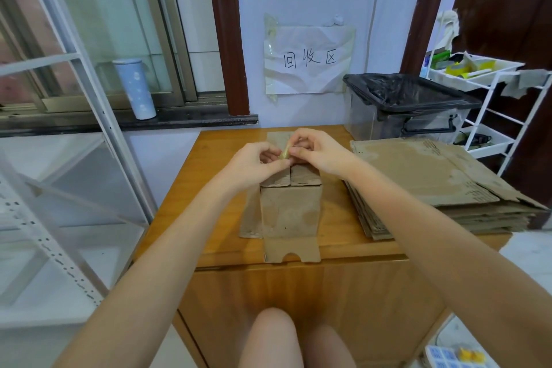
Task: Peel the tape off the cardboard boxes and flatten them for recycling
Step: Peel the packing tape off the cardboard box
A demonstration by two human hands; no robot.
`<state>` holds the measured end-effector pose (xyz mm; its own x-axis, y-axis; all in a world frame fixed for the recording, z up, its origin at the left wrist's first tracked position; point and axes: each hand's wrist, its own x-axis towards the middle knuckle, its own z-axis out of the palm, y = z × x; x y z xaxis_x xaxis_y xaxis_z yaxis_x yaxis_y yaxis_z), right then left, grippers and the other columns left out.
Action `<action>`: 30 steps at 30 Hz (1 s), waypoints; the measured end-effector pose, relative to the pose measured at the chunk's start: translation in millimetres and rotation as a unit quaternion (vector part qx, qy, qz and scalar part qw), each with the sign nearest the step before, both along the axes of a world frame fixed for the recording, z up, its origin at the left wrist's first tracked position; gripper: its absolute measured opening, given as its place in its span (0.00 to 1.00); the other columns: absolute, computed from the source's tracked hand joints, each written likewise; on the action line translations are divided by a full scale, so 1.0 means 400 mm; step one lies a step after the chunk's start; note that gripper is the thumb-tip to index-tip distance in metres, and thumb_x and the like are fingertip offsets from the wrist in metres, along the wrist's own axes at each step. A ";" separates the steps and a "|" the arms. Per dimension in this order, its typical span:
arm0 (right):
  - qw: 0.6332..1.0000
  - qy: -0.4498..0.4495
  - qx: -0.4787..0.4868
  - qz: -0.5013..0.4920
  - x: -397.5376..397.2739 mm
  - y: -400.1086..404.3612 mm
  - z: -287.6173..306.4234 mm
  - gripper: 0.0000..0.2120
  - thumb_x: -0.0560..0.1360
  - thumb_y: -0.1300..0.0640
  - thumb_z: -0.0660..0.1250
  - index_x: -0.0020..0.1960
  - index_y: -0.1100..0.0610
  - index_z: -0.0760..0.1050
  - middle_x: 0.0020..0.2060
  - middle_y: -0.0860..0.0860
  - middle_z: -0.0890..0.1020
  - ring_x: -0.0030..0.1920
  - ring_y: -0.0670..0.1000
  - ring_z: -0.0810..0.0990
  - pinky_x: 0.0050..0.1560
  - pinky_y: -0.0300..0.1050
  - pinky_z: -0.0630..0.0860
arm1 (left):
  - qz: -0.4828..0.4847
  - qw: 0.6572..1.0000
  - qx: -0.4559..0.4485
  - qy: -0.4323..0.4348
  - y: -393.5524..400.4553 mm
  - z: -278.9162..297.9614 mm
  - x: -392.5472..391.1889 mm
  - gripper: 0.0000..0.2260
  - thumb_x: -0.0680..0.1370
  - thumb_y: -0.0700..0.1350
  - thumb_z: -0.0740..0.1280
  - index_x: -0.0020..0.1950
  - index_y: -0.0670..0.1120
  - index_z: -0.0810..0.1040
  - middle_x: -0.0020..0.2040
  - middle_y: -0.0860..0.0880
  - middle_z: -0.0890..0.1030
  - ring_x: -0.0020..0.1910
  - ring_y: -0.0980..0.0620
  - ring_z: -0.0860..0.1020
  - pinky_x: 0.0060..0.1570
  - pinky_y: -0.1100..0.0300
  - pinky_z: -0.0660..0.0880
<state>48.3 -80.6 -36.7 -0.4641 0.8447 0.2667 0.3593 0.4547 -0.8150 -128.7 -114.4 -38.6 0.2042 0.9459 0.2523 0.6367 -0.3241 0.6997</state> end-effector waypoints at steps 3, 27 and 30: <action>0.993 0.101 -0.056 -0.015 -0.001 -0.005 0.008 0.06 0.80 0.66 0.58 0.46 0.59 0.68 0.42 0.59 0.80 0.43 0.52 0.82 0.48 0.44 0.82 | -0.021 1.000 -0.006 0.003 -0.005 0.014 -0.008 0.13 0.79 0.45 0.66 0.62 0.47 0.77 0.49 0.54 0.80 0.49 0.58 0.77 0.50 0.69 0.73; 0.977 -0.083 0.115 -0.160 -0.015 -0.012 -0.001 0.12 0.74 0.67 0.67 0.55 0.58 0.81 0.52 0.49 0.82 0.50 0.41 0.75 0.52 0.29 0.68 | 0.191 0.948 0.101 0.234 -0.005 -0.035 0.101 0.28 0.74 0.62 0.65 0.65 0.44 0.69 0.61 0.47 0.74 0.62 0.47 0.70 0.58 0.53 0.68; 0.966 -0.121 0.119 -0.194 -0.013 -0.004 -0.002 0.14 0.74 0.66 0.67 0.58 0.58 0.79 0.54 0.49 0.80 0.49 0.43 0.74 0.52 0.33 0.68 | 0.177 0.951 0.076 0.243 -0.007 -0.033 0.080 0.27 0.75 0.61 0.65 0.67 0.46 0.69 0.64 0.48 0.73 0.64 0.47 0.68 0.60 0.52 0.66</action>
<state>43.0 -82.1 -37.5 -0.1979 0.8957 0.3981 0.7078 0.4116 -0.5741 -96.5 -117.3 -51.6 0.0074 0.9369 0.3495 0.9606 -0.1038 0.2579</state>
